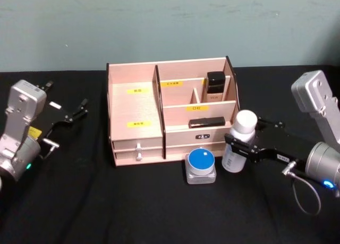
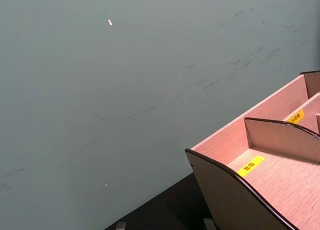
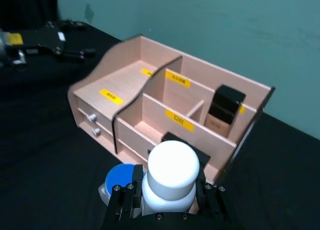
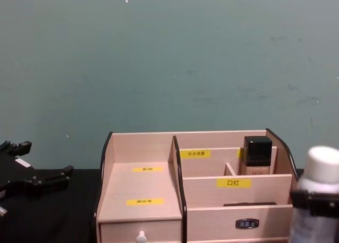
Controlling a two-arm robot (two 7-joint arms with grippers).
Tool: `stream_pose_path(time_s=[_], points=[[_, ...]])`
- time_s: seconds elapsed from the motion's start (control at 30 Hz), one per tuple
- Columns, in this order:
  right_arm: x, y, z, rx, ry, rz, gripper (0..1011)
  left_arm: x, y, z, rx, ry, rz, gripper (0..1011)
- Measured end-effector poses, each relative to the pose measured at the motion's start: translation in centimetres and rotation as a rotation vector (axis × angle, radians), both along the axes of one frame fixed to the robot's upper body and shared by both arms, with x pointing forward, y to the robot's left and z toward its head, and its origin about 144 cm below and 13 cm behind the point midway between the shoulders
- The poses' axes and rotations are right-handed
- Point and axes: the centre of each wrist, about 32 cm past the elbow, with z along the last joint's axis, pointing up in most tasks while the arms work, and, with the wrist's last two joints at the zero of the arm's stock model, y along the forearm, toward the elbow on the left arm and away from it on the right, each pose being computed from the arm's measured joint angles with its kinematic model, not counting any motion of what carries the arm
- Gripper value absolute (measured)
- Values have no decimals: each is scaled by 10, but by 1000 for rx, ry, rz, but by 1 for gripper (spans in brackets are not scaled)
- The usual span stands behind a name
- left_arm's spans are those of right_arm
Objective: Pick up the facial cleanser and watermelon frost from the table and place them into the tiered storage box.
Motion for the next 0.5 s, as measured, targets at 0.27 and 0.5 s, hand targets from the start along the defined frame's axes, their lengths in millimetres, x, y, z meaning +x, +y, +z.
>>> stream_pose_path(time_s=[0.27,0.5], points=[[3,6,29,28,-49,35,596,0,0,0,0,0,0,1001],[14,21,47,29,-73,66,596,0,0,0,0,0,0,1001]])
